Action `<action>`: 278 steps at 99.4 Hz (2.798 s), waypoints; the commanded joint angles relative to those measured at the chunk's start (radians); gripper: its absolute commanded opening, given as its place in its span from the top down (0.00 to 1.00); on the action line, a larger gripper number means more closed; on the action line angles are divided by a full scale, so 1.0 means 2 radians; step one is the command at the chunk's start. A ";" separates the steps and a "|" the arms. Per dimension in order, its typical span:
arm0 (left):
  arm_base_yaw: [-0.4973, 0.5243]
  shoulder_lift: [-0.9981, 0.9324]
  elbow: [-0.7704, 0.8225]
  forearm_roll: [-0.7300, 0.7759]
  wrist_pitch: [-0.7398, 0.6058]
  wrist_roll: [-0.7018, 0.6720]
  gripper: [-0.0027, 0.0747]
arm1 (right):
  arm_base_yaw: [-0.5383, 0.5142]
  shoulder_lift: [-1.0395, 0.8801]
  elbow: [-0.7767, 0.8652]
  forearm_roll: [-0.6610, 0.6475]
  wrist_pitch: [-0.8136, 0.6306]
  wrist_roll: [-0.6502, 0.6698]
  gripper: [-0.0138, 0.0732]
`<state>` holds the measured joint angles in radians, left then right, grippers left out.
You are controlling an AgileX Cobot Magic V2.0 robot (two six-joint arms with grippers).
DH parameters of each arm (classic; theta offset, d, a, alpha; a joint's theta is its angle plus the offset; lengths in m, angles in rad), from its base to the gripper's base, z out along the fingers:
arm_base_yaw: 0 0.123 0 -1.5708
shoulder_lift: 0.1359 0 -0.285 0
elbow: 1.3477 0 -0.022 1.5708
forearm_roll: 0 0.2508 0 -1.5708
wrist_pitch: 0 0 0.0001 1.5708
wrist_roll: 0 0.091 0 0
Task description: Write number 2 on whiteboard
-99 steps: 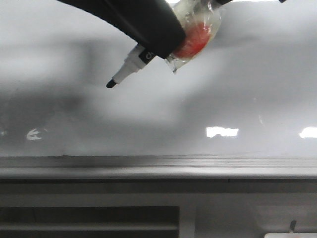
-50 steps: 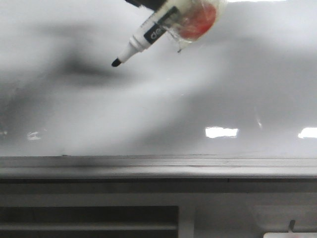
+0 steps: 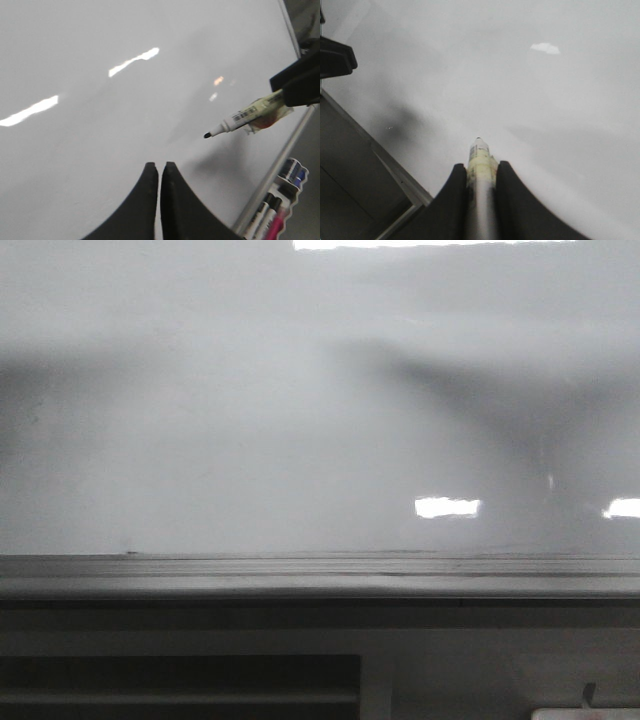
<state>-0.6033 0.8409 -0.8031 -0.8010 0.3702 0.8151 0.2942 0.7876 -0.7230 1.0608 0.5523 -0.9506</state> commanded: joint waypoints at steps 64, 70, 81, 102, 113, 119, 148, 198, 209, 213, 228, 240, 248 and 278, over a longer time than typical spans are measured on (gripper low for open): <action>0.001 -0.066 0.057 -0.029 -0.090 -0.006 0.99 | 0.001 0.096 -0.011 0.183 -0.093 -0.170 0.89; 0.001 -0.066 0.057 -0.029 -0.090 -0.006 0.99 | 0.001 0.086 -0.009 0.180 -0.101 -0.169 0.89; 0.001 -0.066 0.057 -0.029 -0.090 -0.006 0.99 | 0.001 0.059 0.006 0.175 -0.128 -0.158 0.89; 0.001 -0.066 0.057 -0.029 -0.090 -0.006 0.99 | 0.001 0.007 0.065 0.166 -0.147 -0.140 0.89; 0.001 -0.066 0.057 -0.029 -0.090 -0.006 0.99 | 0.001 -0.001 0.086 0.166 -0.123 -0.130 0.89; 0.001 -0.066 0.057 -0.029 -0.090 -0.006 0.99 | 0.001 0.003 0.089 0.166 -0.103 -0.130 0.89; 0.001 -0.066 0.057 -0.033 -0.090 -0.006 0.99 | 0.001 0.068 0.089 0.188 -0.045 -0.144 0.89; 0.001 -0.066 0.057 -0.035 -0.090 -0.006 0.99 | -0.025 -0.038 0.089 -0.133 -0.069 0.149 0.89; 0.001 -0.066 0.057 -0.038 -0.090 -0.006 0.99 | -0.036 -0.082 0.085 -0.129 -0.016 0.161 0.89; 0.001 -0.066 0.057 -0.044 -0.089 -0.006 0.99 | -0.034 -0.094 0.082 -0.123 0.002 0.157 0.89; 0.001 -0.061 0.057 -0.052 -0.077 -0.006 0.99 | -0.028 -0.119 0.064 -0.096 0.024 0.155 0.89; -0.012 -0.045 0.052 -0.052 -0.042 0.002 0.99 | -0.028 -0.103 0.041 -0.093 0.054 0.154 0.89; -0.031 -0.034 0.045 -0.056 -0.022 0.031 0.99 | -0.028 -0.080 0.026 -0.082 0.078 0.140 0.89; -0.131 0.022 0.007 -0.076 -0.021 0.089 0.57 | -0.028 -0.001 -0.033 -0.035 0.150 0.063 0.89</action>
<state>-0.8203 0.8513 -0.7381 -0.9204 0.3607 0.9811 0.2379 0.7461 -0.7259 0.9264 0.8431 -0.7761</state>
